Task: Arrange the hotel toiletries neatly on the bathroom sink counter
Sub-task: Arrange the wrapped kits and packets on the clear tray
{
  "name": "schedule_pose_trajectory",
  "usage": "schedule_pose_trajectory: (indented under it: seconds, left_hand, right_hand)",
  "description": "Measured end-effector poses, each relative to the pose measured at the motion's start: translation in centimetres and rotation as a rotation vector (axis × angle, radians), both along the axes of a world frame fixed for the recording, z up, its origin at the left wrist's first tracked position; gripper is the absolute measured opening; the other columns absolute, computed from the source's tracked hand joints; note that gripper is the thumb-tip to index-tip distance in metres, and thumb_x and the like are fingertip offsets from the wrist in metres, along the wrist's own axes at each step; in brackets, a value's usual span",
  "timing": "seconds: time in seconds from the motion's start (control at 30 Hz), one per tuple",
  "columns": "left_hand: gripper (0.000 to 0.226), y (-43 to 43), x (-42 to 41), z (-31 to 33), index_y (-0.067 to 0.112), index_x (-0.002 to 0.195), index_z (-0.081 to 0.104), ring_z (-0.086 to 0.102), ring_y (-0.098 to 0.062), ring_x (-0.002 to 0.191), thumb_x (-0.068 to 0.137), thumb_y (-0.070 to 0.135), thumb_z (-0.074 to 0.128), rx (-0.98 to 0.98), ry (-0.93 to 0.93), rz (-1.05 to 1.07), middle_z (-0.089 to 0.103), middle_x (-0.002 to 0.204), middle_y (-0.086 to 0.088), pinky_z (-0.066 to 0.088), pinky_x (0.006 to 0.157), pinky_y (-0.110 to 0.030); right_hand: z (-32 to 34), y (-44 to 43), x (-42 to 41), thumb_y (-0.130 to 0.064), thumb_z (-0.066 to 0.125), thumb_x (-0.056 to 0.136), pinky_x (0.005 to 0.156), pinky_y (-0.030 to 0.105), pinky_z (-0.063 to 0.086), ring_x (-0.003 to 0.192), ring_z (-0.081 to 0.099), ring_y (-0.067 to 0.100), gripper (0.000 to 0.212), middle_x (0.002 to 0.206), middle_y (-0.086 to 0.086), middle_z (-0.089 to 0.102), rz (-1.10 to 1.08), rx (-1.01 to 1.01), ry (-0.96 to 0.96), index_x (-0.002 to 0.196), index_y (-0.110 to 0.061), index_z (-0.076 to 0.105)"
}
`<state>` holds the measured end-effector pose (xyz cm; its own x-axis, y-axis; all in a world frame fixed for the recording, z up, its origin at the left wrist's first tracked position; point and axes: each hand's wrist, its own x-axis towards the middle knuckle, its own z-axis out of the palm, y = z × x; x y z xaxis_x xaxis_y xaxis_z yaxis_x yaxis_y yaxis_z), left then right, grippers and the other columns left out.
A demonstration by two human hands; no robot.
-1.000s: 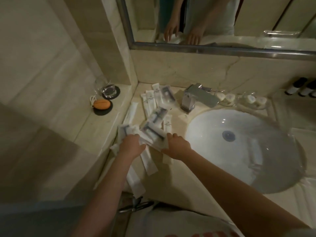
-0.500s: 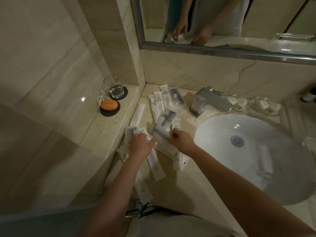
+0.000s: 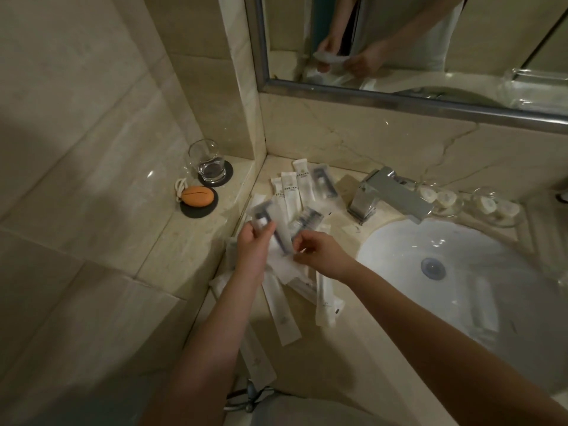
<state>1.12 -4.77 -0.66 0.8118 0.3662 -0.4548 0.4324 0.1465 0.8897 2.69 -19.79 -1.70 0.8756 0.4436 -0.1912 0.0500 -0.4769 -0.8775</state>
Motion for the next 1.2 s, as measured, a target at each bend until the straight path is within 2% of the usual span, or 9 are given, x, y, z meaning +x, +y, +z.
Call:
schedule_pose_trajectory:
  seconds: [0.1, 0.17, 0.23, 0.4, 0.53, 0.63, 0.8, 0.97, 1.2]
  left_hand:
    - [0.016, 1.1, 1.0, 0.0, 0.019, 0.101, 0.056, 0.061, -0.019, 0.087, 0.088, 0.025, 0.061, 0.122, -0.043, 0.070, 0.062, 0.095, -0.003, 0.053, 0.075, -0.035]
    - [0.013, 1.8, 1.4, 0.2, 0.016, 0.098, 0.054, 0.055, -0.015, 0.076, 0.089, 0.022, 0.060, 0.204, -0.069, 0.093, 0.057, 0.084, 0.000, 0.046, 0.062, -0.027]
    - [0.012, 2.5, 1.8, 0.0, 0.015, 0.095, 0.053, 0.053, -0.016, 0.073, 0.088, 0.022, 0.060, 0.252, -0.069, 0.094, 0.055, 0.081, 0.000, 0.042, 0.061, -0.028]
    - [0.013, 3.1, 2.7, -0.3, 0.019, 0.096, 0.053, 0.059, -0.019, 0.084, 0.086, 0.024, 0.061, 0.310, -0.037, 0.006, 0.060, 0.094, -0.005, 0.049, 0.072, -0.035]
    - [0.014, 3.4, 3.1, -0.4, 0.020, 0.099, 0.054, 0.059, -0.017, 0.087, 0.087, 0.023, 0.061, 0.309, -0.047, -0.017, 0.061, 0.097, -0.005, 0.048, 0.070, -0.031]
    - [0.015, 3.5, 2.9, -0.6, 0.018, 0.099, 0.055, 0.059, -0.017, 0.085, 0.086, 0.023, 0.061, 0.313, -0.033, -0.011, 0.061, 0.095, -0.006, 0.048, 0.068, -0.030]
    - [0.014, 3.8, 2.5, -0.8, 0.018, 0.097, 0.054, 0.060, -0.022, 0.088, 0.086, 0.021, 0.063, 0.315, -0.001, 0.020, 0.061, 0.096, -0.009, 0.051, 0.073, -0.036]
    - [0.012, 3.9, 2.0, -0.3, 0.021, 0.095, 0.054, 0.062, -0.029, 0.092, 0.086, 0.024, 0.061, 0.316, -0.001, 0.013, 0.062, 0.101, -0.015, 0.053, 0.079, -0.046]
    - [0.019, 1.2, 1.3, 1.3, 0.011, 0.099, 0.057, 0.058, -0.025, 0.081, 0.086, 0.024, 0.061, 0.343, -0.078, -0.061, 0.060, 0.089, -0.011, 0.045, 0.064, -0.031]
  right_hand:
    - [-0.4, -0.6, 1.7, -0.012, 0.062, 0.084, 0.088, 0.029, 0.049, 0.093, 0.061, 0.017, 0.022, 0.104, 0.004, 0.067, -0.001, -0.205, 0.077, 0.105, -0.017, 0.066]
    - [-0.9, -1.0, 3.0, -0.017, 0.061, 0.086, 0.085, 0.032, 0.049, 0.098, 0.061, 0.023, 0.033, 0.112, 0.009, 0.065, -0.134, -0.299, 0.104, 0.119, -0.013, 0.059]
    - [-1.5, -0.9, 4.4, -0.025, 0.061, 0.086, 0.080, 0.035, 0.050, 0.100, 0.061, 0.028, 0.046, 0.117, 0.013, 0.060, -0.340, -0.350, 0.144, 0.127, -0.011, 0.048]
    - [-1.9, 1.3, 7.4, -0.040, 0.067, 0.079, 0.075, 0.036, 0.053, 0.103, 0.056, 0.030, 0.071, 0.127, 0.013, 0.043, -0.518, -0.354, 0.262, 0.134, -0.011, 0.033]
    - [-2.1, 3.8, 8.1, -0.041, 0.070, 0.075, 0.093, 0.046, 0.050, 0.112, 0.052, 0.035, 0.080, 0.131, 0.014, 0.039, -0.539, -0.368, 0.326, 0.136, -0.015, 0.025]
    - [-2.7, 5.3, 8.2, -0.033, 0.073, 0.073, 0.094, 0.050, 0.048, 0.116, 0.049, 0.037, 0.084, 0.129, 0.014, 0.043, -0.530, -0.432, 0.312, 0.138, -0.018, 0.022]
    - [-2.9, 6.3, 8.2, -0.013, 0.060, 0.082, 0.084, 0.042, 0.051, 0.107, 0.058, 0.033, 0.073, 0.118, 0.010, 0.058, -0.572, -0.378, 0.255, 0.141, -0.020, 0.017]
    - [-1.9, 5.7, 7.6, -0.008, 0.052, 0.083, 0.076, 0.038, 0.049, 0.093, 0.059, 0.027, 0.035, 0.106, 0.008, 0.060, -0.540, -0.254, 0.160, 0.116, -0.014, 0.042]
    - [1.8, 1.2, 4.6, -0.006, 0.057, 0.078, 0.082, 0.046, 0.050, 0.093, 0.058, 0.031, 0.033, 0.102, 0.014, 0.059, -0.362, 0.014, 0.219, 0.110, -0.007, 0.049]
